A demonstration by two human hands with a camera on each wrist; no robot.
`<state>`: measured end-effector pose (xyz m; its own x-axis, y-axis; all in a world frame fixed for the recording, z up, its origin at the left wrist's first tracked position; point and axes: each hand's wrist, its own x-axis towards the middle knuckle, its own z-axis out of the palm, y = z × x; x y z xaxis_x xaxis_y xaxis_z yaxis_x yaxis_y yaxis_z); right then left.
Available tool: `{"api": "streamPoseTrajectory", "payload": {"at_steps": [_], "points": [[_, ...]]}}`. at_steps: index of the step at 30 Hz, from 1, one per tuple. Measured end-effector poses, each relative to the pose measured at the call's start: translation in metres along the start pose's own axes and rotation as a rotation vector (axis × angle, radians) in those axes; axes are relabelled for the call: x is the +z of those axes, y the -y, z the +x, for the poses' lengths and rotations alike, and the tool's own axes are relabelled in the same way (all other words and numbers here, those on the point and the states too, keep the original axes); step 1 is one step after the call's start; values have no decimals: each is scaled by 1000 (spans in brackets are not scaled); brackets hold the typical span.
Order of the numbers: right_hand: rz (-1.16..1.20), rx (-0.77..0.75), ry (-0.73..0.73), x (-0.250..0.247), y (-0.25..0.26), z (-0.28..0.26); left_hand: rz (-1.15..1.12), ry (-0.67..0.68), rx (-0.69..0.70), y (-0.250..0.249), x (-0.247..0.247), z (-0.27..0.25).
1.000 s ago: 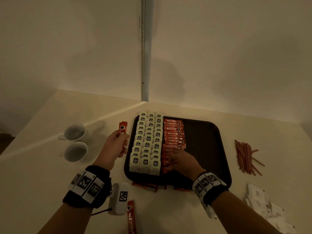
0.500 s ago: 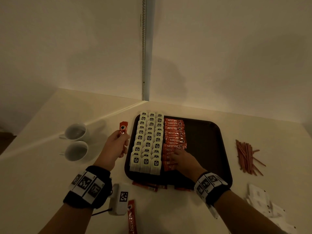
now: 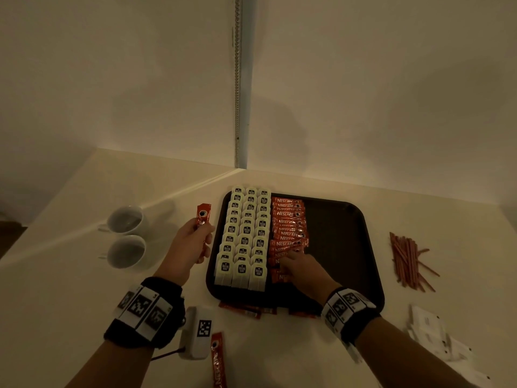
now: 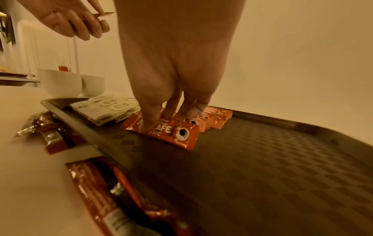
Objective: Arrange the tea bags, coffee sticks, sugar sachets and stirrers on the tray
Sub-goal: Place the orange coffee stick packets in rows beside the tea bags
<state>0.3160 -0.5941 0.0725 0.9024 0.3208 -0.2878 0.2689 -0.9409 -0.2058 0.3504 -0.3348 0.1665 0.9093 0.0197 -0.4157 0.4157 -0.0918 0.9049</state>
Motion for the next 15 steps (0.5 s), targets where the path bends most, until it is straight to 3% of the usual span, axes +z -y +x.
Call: {"api": "streamPoseTrajectory", "payload": {"at_steps": [15], "points": [[29,88,-35,2,0,8,19,9,10,0,-1,-1]]}}
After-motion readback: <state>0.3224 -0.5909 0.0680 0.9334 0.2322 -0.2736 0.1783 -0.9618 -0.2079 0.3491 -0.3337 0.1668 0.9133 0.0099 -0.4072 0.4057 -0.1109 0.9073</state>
